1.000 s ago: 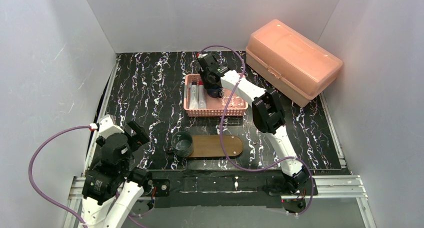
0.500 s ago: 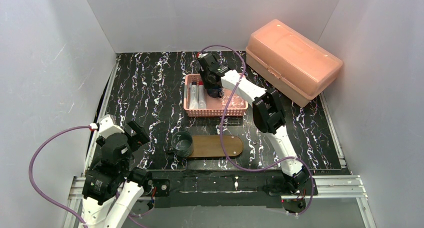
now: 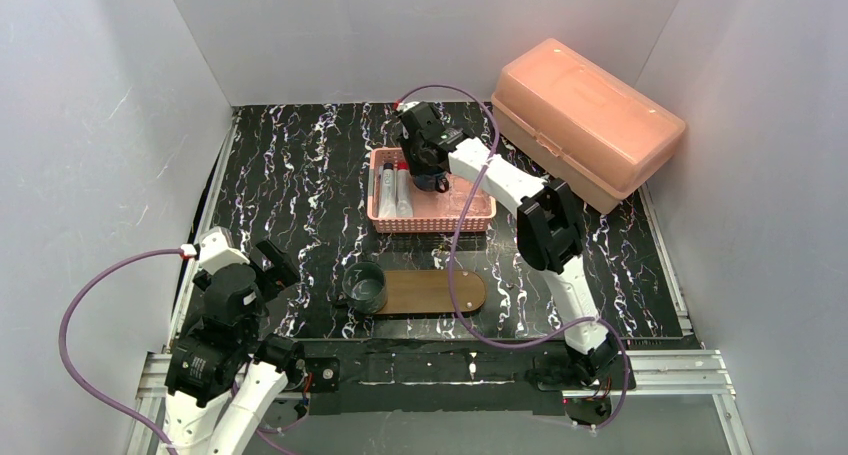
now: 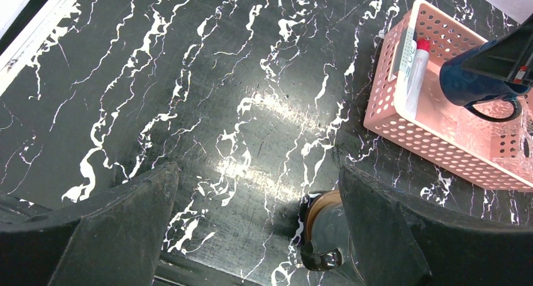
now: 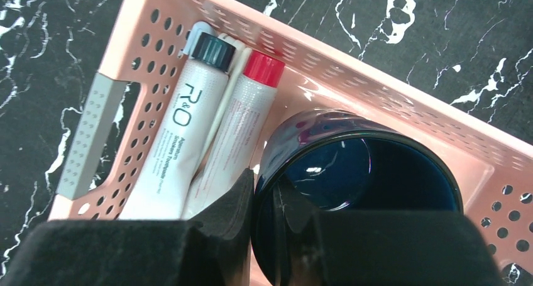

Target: Prepare toiletry sets of a toothbrush and toothpaste on the tray

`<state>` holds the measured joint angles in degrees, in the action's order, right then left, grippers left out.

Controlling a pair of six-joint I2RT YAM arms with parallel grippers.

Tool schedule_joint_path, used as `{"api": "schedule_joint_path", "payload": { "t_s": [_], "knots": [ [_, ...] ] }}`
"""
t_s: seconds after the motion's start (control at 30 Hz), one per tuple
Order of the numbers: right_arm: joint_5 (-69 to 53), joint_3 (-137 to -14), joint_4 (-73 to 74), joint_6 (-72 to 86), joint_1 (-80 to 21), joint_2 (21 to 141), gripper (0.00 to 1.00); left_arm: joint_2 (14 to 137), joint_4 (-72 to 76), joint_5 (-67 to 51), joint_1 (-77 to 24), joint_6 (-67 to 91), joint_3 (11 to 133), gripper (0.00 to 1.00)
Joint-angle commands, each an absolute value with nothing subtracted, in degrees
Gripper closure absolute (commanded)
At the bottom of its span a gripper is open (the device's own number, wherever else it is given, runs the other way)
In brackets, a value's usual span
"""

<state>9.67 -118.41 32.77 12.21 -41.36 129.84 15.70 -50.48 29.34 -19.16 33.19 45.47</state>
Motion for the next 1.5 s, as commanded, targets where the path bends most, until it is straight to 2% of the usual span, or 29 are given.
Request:
{"api": "schedule_joint_path", "payload": {
  "t_s": [0.0,0.57,0.87,1.1,1.47],
  "knots": [
    [10.6,-119.0,28.5,10.7,-42.0,123.0,0.99,16.4,-50.3,30.0,-18.6,32.8,45.7,0.01],
    [10.3,-113.3,26.9,8.2,-45.6,114.4,0.99,16.6,-50.4,29.8,-18.5,32.7,45.8,0.01],
    [9.1,-101.8,25.2,5.4,-47.8,103.1,0.99,17.1,-50.1,29.4,-18.2,32.7,45.7,0.01],
    [7.1,-97.2,28.6,3.0,-50.1,96.5,0.99,17.3,-50.2,29.3,-18.1,32.6,45.7,0.01],
    [15.4,-89.6,35.4,3.6,-58.8,88.0,0.99,17.5,-50.2,28.8,-18.1,32.7,45.7,0.01]
  ]
}}
